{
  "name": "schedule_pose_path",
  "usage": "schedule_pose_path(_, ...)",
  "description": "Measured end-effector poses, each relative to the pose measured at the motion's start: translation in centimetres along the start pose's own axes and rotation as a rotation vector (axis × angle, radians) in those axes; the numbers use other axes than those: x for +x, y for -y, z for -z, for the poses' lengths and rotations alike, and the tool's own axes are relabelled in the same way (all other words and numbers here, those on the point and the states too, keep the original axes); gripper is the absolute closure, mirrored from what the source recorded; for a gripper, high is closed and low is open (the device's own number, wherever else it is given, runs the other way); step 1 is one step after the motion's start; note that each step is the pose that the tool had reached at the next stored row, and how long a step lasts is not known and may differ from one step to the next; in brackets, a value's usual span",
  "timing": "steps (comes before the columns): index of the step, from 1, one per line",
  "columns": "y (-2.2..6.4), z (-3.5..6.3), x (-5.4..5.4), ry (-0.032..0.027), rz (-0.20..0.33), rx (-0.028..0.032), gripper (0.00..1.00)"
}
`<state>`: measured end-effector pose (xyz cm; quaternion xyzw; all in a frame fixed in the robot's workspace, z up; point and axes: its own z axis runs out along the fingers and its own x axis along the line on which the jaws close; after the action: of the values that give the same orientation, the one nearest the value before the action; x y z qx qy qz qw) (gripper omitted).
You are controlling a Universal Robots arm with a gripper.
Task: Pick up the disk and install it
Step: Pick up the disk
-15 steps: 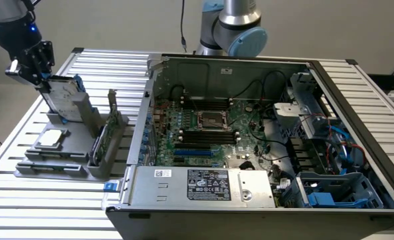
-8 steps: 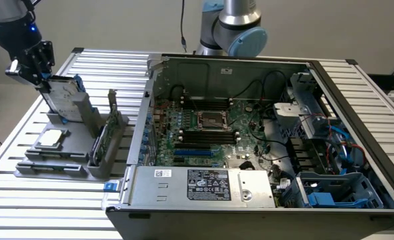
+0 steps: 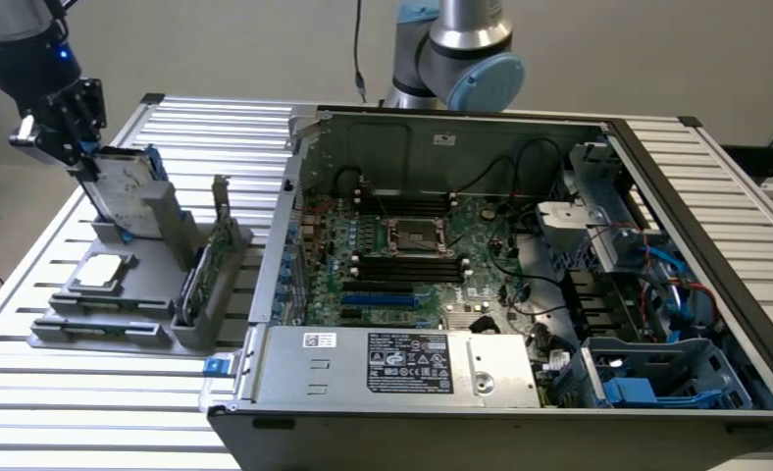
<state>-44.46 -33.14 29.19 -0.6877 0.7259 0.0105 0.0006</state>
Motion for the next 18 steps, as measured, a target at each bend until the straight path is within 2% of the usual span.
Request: schedule_pose_path(18,0.06,8.15,0.5,0.0000,0.000,-0.0005,0.67)
